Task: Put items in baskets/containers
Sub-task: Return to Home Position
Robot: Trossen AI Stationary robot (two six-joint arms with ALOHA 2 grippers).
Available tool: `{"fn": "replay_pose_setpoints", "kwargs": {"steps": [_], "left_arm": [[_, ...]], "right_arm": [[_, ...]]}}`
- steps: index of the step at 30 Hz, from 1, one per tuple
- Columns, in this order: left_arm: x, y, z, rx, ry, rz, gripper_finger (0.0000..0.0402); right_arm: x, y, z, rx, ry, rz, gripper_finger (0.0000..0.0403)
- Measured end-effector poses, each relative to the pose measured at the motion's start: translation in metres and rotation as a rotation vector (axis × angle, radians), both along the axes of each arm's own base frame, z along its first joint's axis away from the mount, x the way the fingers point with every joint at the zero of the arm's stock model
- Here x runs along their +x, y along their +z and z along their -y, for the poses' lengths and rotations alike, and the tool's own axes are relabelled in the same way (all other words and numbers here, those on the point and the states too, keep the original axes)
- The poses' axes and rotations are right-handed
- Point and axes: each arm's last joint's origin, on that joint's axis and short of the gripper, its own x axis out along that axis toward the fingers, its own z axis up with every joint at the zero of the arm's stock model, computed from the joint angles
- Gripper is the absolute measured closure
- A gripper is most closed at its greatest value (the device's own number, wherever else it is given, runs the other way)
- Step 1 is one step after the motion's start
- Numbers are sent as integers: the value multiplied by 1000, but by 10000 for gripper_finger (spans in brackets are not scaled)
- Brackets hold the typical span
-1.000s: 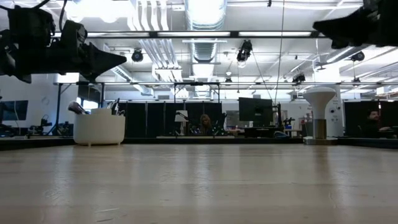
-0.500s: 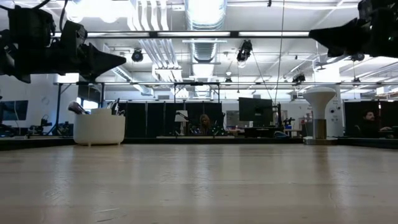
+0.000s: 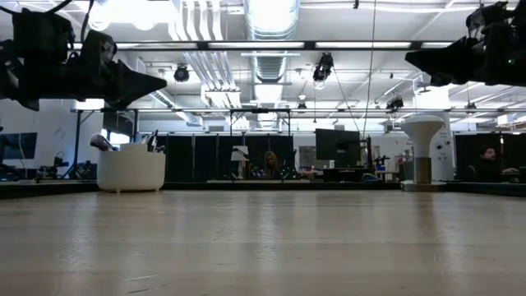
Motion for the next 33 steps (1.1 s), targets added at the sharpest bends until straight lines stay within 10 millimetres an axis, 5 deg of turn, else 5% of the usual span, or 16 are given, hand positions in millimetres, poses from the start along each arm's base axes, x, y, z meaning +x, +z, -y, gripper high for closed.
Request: {"fn": "replay_pose_setpoints", "kwargs": {"steps": [33], "left_arm": [[-29,-8,21,-43,143,-61,401]], "right_arm": [[0,-2,3,22,-76,-14,394]]}}
